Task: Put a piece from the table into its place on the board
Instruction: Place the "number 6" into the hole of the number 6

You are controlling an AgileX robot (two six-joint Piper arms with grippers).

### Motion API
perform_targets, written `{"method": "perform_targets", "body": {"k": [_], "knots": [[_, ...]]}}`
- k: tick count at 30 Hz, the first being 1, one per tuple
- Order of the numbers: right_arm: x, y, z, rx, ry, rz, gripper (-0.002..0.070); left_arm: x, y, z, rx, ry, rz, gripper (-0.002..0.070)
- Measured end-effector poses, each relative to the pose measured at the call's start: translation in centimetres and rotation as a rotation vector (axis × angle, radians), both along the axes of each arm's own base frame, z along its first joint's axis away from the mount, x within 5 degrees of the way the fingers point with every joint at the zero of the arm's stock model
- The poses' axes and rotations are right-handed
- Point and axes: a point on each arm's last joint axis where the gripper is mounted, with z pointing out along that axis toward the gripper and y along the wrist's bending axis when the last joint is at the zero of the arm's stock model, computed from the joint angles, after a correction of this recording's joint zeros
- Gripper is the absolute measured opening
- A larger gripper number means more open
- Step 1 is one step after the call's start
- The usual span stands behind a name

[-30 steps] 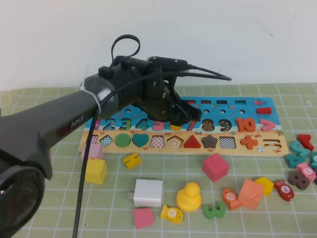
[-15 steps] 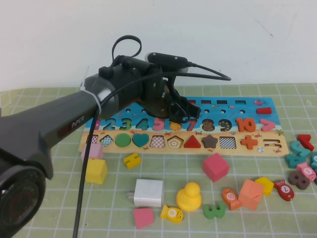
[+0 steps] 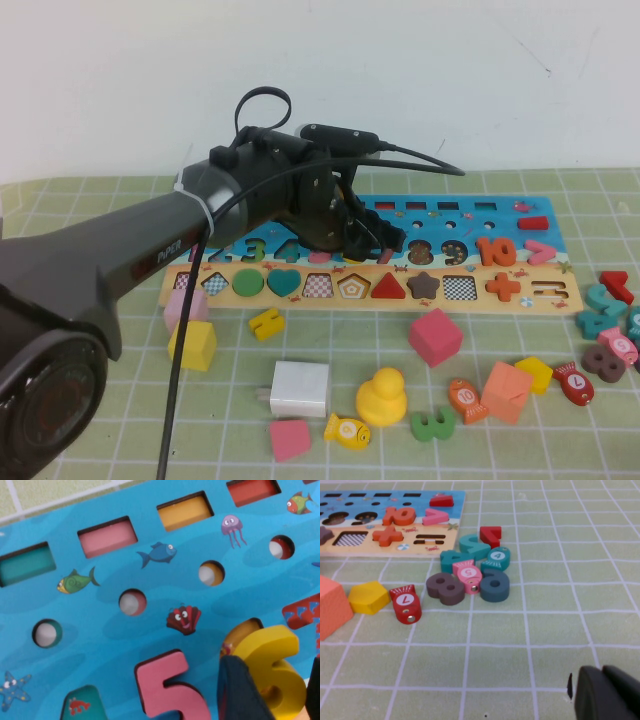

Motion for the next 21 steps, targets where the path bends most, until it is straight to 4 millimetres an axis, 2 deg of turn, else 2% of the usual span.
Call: {"method": "perform_targets", "body": {"k": [17,21], "knots": [[0.00,0.00,0.00,0.000,0.000,0.000,-0.0003,0.14,-0.13,-0.24,-0.008,0.004,0.006,0.0251],[0.00,0.00,0.00,0.000,0.000,0.000,-0.0003,0.11,-0.11,-0.22,-0.003,0.008,0.002,0.0328]]}}
